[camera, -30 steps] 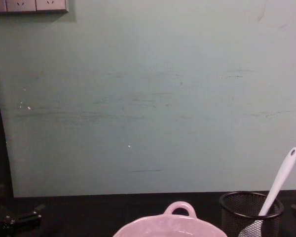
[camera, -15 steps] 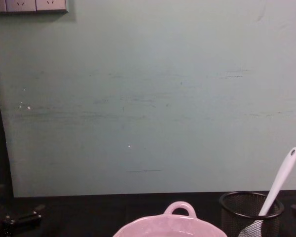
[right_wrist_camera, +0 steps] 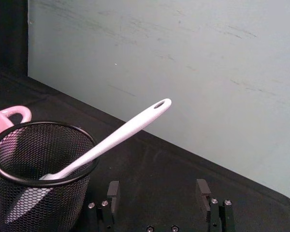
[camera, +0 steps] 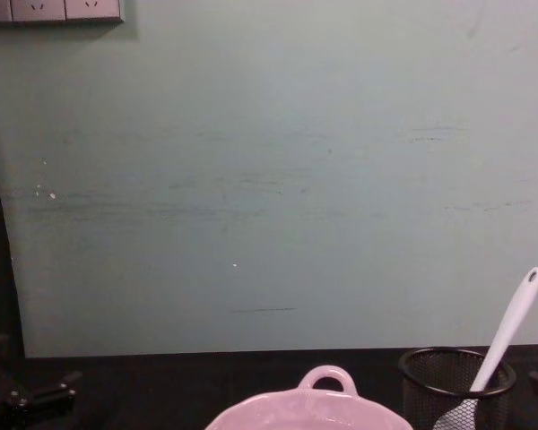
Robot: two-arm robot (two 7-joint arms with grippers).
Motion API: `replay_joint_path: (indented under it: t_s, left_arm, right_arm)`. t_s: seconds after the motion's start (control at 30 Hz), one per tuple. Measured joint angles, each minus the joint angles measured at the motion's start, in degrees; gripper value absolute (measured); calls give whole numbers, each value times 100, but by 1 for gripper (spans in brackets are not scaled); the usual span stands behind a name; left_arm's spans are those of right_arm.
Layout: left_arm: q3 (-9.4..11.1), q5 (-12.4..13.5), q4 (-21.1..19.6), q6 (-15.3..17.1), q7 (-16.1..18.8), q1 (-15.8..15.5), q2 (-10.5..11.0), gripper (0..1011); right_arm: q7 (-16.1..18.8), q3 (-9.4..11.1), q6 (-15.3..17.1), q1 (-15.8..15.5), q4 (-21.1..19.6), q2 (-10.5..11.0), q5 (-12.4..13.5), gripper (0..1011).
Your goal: Use the one hand to pick up the spoon and stir the clear water in the bowl.
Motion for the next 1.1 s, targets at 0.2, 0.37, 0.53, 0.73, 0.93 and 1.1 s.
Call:
replay_joint_path:
  t_s: [0.2, 0.37, 0.53, 0.73, 0.93, 1.1]
  left_arm:
    - [0, 0, 0, 0, 0, 0, 0, 1011]
    - [0, 0, 0, 0, 0, 0, 0, 1011]
    - [0, 0, 0, 0, 0, 0, 0, 1011]
    - [0, 0, 0, 0, 0, 0, 0, 1011]
    - [0, 0, 0, 0, 0, 0, 0, 1011]
    - [0, 0, 0, 0, 0, 0, 0, 1011]
  right_arm:
    - [0, 0, 0, 0, 0, 0, 0, 1002]
    - [0, 0, 0, 0, 0, 0, 0, 1003]
    - [0, 15, -3, -7, 0, -7, -2, 1003]
    - [87, 314, -100, -233, -90, -139, 370, 1002]
    - [424, 737, -33, -619, -404, -262, 1210, 1003]
    - [822, 1042, 135, -845, -615, -395, 1954, 1003]
